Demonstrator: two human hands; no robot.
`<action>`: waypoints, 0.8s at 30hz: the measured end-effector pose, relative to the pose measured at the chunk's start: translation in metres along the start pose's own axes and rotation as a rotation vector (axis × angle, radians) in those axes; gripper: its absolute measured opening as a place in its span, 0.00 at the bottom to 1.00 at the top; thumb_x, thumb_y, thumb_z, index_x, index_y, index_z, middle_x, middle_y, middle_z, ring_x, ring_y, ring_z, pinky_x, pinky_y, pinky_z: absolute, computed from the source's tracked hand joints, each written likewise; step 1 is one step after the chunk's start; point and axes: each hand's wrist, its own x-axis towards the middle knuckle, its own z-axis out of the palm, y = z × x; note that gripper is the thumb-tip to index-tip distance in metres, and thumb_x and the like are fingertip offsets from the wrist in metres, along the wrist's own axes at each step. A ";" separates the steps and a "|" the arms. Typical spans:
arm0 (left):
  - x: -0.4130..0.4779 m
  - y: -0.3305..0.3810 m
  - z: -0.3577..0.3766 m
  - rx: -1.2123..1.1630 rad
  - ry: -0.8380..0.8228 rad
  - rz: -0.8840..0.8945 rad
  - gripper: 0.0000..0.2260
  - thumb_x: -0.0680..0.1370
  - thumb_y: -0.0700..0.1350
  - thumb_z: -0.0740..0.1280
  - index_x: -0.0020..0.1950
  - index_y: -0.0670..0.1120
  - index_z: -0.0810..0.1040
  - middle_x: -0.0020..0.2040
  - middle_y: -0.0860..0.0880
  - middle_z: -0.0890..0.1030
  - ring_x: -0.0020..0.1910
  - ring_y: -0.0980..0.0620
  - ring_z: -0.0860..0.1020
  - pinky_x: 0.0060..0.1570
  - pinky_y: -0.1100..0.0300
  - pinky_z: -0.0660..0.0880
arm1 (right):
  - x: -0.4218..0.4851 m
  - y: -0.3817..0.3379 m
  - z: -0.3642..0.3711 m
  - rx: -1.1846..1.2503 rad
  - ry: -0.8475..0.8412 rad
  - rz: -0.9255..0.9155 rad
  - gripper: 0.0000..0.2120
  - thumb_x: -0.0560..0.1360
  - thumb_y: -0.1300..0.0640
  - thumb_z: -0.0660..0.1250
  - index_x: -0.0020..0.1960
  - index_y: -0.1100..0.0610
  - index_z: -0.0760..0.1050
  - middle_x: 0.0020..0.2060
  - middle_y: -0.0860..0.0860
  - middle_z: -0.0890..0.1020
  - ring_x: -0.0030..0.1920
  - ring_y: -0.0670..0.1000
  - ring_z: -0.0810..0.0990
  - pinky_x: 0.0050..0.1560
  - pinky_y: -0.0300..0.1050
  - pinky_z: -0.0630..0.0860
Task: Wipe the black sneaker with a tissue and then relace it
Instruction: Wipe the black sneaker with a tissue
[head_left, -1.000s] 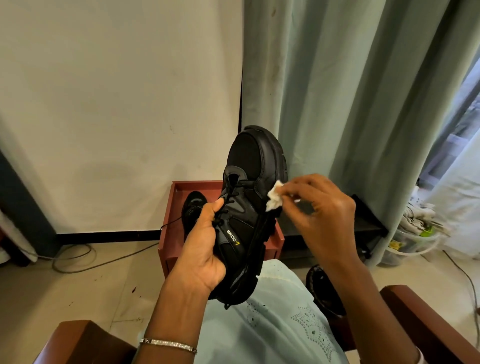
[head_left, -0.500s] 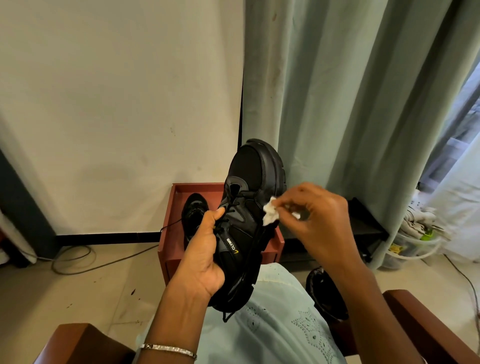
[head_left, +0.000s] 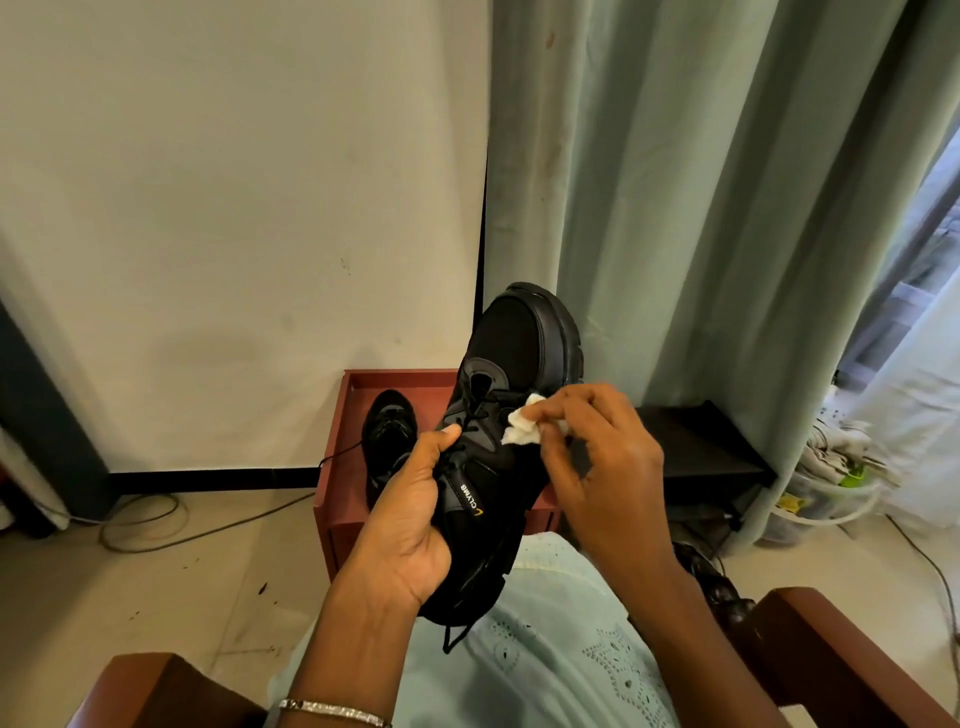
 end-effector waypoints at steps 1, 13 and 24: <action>-0.001 -0.001 0.001 0.000 0.007 0.001 0.20 0.75 0.48 0.69 0.64 0.41 0.79 0.60 0.38 0.82 0.57 0.39 0.81 0.57 0.46 0.78 | 0.007 0.003 -0.001 -0.033 0.022 -0.009 0.06 0.75 0.66 0.71 0.50 0.60 0.82 0.48 0.52 0.80 0.48 0.52 0.79 0.47 0.50 0.79; -0.007 0.002 0.002 -0.070 -0.096 0.021 0.21 0.73 0.43 0.68 0.65 0.39 0.78 0.60 0.38 0.81 0.56 0.41 0.82 0.60 0.49 0.77 | -0.022 -0.015 0.015 -0.057 0.034 -0.120 0.10 0.80 0.59 0.64 0.51 0.62 0.83 0.50 0.55 0.82 0.53 0.51 0.79 0.58 0.39 0.75; -0.012 0.001 0.009 -0.074 -0.164 0.055 0.14 0.76 0.41 0.64 0.56 0.37 0.83 0.55 0.38 0.84 0.49 0.43 0.84 0.58 0.51 0.79 | -0.018 -0.011 0.019 -0.100 0.128 -0.083 0.07 0.77 0.65 0.70 0.53 0.63 0.83 0.50 0.56 0.83 0.52 0.53 0.80 0.56 0.41 0.76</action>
